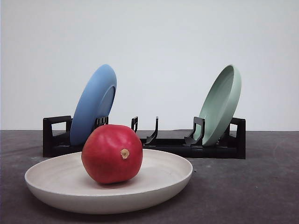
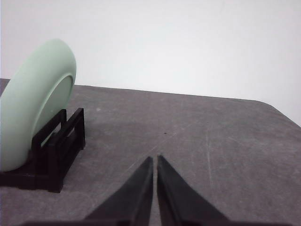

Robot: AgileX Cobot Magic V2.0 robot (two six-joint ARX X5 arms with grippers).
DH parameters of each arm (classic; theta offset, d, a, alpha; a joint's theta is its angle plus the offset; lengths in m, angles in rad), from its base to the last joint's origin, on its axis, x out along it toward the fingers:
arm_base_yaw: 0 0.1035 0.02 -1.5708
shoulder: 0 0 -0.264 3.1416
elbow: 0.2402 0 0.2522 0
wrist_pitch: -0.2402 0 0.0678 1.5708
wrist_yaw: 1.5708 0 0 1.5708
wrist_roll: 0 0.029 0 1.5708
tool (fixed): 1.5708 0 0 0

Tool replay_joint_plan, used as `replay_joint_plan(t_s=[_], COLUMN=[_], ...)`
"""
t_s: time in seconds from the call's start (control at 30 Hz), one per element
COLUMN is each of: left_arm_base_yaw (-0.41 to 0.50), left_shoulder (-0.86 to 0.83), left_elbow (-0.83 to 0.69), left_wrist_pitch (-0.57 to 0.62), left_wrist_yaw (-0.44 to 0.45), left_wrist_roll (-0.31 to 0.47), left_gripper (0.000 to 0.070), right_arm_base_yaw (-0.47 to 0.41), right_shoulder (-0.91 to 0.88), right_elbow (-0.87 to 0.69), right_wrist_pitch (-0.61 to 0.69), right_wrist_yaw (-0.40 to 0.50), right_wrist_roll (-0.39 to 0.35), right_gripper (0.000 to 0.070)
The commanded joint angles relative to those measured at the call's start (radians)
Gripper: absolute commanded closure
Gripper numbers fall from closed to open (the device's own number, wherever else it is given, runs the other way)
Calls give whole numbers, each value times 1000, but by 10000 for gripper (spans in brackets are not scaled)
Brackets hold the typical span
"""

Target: Place pomegranate in white plate

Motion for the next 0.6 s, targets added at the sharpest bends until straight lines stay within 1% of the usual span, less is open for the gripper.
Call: replay_joint_plan(t_s=[0.0, 0.57], left_arm_base_yaw=[2, 2], left_shoulder=[-2, -2], left_elbow=[-10, -10], left_wrist_pitch=[14, 14], left_wrist_yaw=[-2, -2], left_wrist_roll=[7, 7], left_gripper=[700, 700], right_arm_base_yaw=[-2, -2], right_shoulder=[1, 1], right_elbow=[-4, -4], right_wrist_pitch=[10, 10], right_wrist_yaw=[0, 0], right_wrist_roll=[17, 17], right_gripper=[692, 692])
